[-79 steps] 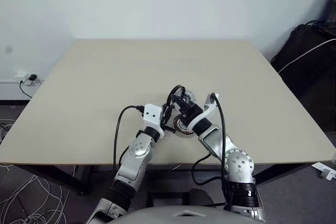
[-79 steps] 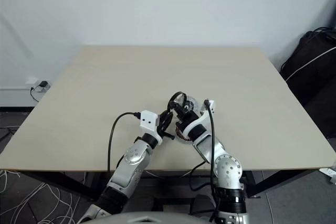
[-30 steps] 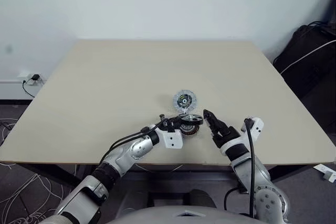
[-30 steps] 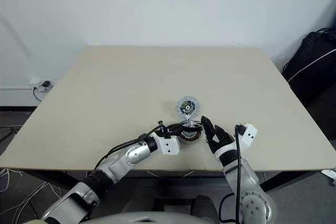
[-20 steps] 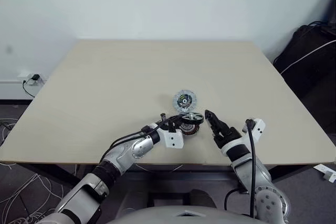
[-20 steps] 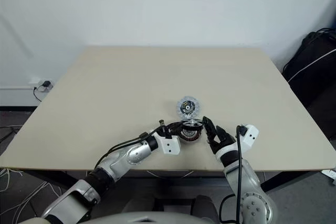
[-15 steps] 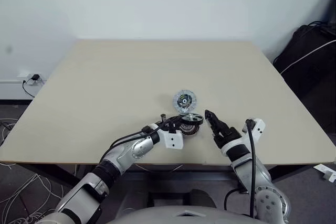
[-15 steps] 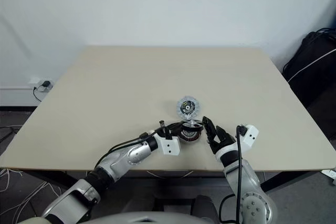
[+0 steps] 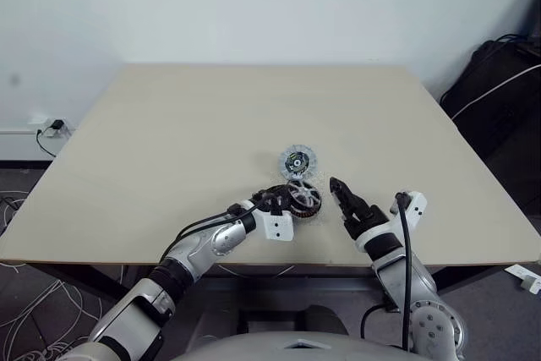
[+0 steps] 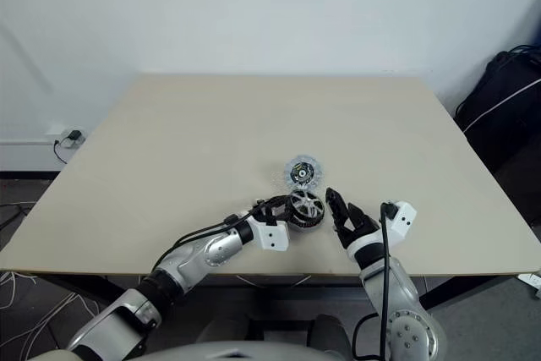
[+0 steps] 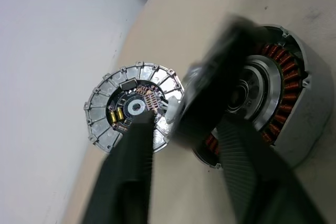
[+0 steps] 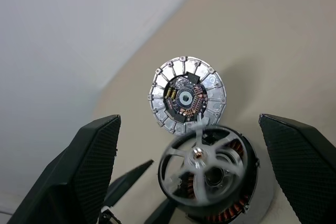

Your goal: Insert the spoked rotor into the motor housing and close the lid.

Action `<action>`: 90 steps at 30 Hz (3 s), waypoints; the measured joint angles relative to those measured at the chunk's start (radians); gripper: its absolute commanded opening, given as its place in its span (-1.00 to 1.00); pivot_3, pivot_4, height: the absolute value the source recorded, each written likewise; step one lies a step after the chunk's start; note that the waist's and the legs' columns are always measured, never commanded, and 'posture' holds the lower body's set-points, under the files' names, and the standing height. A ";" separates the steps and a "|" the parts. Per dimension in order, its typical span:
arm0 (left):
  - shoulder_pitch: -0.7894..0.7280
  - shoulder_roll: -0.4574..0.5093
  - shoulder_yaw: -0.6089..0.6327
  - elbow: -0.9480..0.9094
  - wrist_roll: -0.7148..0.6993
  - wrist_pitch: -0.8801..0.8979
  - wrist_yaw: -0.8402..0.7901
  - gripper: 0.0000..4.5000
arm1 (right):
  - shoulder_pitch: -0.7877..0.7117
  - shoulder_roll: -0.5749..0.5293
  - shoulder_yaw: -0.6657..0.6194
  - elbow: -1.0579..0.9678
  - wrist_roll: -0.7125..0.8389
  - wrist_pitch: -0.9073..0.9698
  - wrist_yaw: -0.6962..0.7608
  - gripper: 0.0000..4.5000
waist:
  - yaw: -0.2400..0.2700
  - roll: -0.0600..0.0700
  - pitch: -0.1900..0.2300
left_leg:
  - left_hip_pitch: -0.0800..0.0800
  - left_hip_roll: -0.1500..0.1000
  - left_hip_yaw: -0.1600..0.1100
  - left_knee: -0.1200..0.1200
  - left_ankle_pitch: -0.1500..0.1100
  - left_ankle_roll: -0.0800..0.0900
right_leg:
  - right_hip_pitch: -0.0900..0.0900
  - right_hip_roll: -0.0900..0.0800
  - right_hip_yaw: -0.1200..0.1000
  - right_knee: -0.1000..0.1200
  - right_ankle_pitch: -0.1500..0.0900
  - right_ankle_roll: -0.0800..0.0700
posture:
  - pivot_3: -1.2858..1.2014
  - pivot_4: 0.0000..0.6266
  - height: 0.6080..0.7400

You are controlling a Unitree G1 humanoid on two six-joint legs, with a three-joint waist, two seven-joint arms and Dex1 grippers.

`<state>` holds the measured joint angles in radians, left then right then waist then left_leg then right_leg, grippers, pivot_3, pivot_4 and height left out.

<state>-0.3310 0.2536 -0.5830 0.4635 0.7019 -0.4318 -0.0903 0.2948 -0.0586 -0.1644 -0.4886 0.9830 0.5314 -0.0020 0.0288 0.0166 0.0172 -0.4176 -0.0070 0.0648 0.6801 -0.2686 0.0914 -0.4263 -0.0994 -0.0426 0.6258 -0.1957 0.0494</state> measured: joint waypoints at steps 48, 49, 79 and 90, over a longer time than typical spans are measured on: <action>0.430 -0.152 0.354 -0.510 -0.887 0.653 -0.363 -0.98 | -0.305 -0.130 0.381 0.306 -0.697 -0.046 0.104 -1.00 | -0.015 0.000 -0.001 | 0.003 -0.002 0.001 0.004 0.000 0.001 | 0.004 0.007 -0.002 0.001 -0.002 0.003 | 0.03 -1.00 1.00; 0.430 -0.151 0.351 -0.512 -0.887 0.660 -0.367 -0.98 | -0.314 -0.126 0.380 0.319 -0.705 -0.050 0.107 -1.00 | -0.014 0.000 -0.002 | 0.003 -0.001 0.001 0.004 0.000 0.001 | 0.004 0.007 -0.002 0.001 -0.001 0.002 | 0.03 -1.00 1.00; 0.432 -0.168 0.292 -0.515 -0.860 0.636 -0.363 -1.00 | -0.487 -0.622 0.615 0.169 -0.919 0.091 0.681 -0.18 | -0.009 -0.007 0.002 | 0.002 -0.001 0.001 0.004 0.000 0.001 | 0.003 0.003 -0.003 0.001 -0.002 0.004 | 0.03 -1.00 1.00; 0.442 -0.099 0.238 -0.511 -0.776 0.490 -0.385 -1.00 | -0.553 -0.631 0.679 0.286 -0.991 0.082 0.805 -0.18 | 0.001 -0.008 0.002 | 0.002 -0.002 0.001 0.004 0.000 0.001 | 0.003 0.003 -0.003 0.000 0.000 0.000 | 0.03 -1.00 1.00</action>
<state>0.1112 0.1541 -0.3453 -0.0477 -0.0740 0.0581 -0.4758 -0.2584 -0.6891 0.5144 -0.2024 -0.0081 0.6135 0.8030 0.0302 0.0088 0.0193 -0.4156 -0.0087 0.0655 0.6842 -0.2684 0.0921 -0.4233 -0.0967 -0.0460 0.6260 -0.1960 0.0496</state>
